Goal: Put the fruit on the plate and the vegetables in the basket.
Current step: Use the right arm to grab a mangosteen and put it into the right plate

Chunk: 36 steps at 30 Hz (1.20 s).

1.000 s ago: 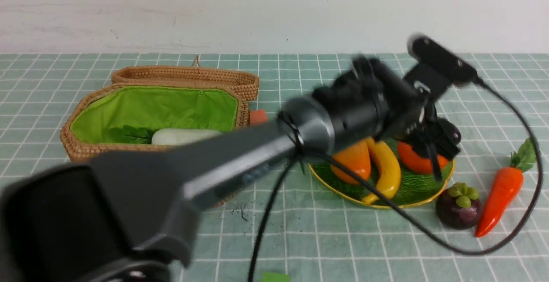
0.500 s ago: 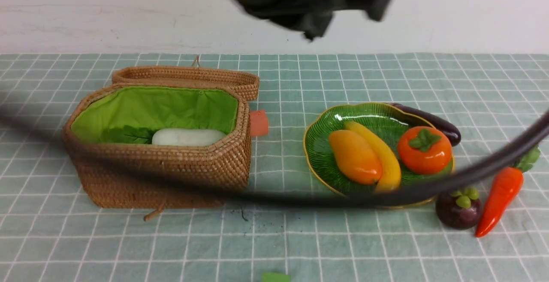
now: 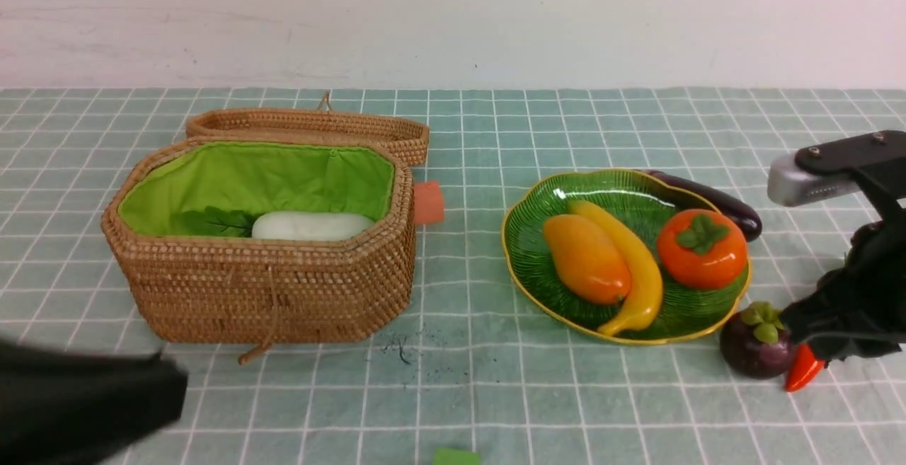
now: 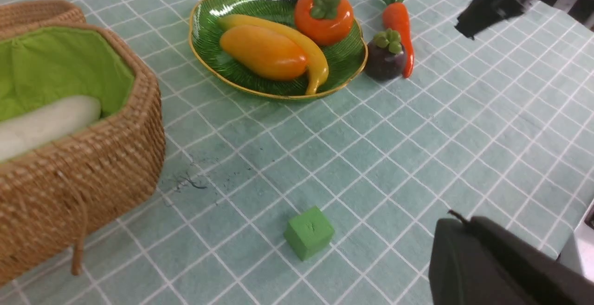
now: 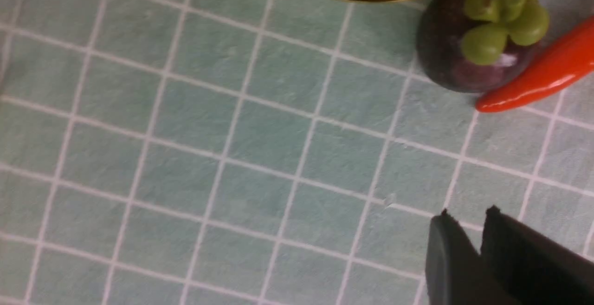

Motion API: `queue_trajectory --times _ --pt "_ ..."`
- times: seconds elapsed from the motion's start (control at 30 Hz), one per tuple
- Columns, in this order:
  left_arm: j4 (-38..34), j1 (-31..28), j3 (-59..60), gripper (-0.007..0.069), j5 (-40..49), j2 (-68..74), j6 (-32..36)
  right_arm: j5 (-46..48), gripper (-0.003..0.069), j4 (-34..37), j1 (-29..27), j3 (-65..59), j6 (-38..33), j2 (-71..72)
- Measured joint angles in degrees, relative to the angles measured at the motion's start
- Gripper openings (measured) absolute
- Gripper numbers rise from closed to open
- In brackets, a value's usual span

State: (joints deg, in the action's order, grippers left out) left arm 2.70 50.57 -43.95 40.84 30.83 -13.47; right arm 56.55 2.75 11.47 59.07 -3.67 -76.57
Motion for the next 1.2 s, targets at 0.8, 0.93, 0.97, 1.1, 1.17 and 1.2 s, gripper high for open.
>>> queue_trajectory --times 0.8,0.93,0.97,1.1,1.17,1.2 --pt "-2.7 0.0 7.97 -0.0013 -8.61 -15.85 0.19 -18.19 0.0622 1.14 -5.74 1.77 -14.93 -25.07" --pt "-2.7 0.0 7.97 -0.0013 -8.55 -15.85 0.19 -18.87 0.0594 1.2 -5.74 1.77 -17.83 -26.93" --pt "-2.7 0.0 7.97 -0.0013 -8.55 -15.85 0.19 -19.11 0.0584 1.2 -5.74 1.77 -18.32 -27.13" --pt "-2.7 0.0 7.97 -0.0013 -8.55 -15.85 0.19 -19.61 0.0556 1.2 -5.74 1.77 -18.57 -27.24" --pt "-2.7 0.0 7.97 -0.0013 -8.41 -15.85 0.19 -19.61 0.0548 1.2 -5.74 1.77 -18.63 -27.32" --pt "-2.7 0.0 7.97 -0.0013 -8.35 -15.85 0.19 -19.61 0.0548 1.2 -5.74 1.77 -18.63 -27.31"
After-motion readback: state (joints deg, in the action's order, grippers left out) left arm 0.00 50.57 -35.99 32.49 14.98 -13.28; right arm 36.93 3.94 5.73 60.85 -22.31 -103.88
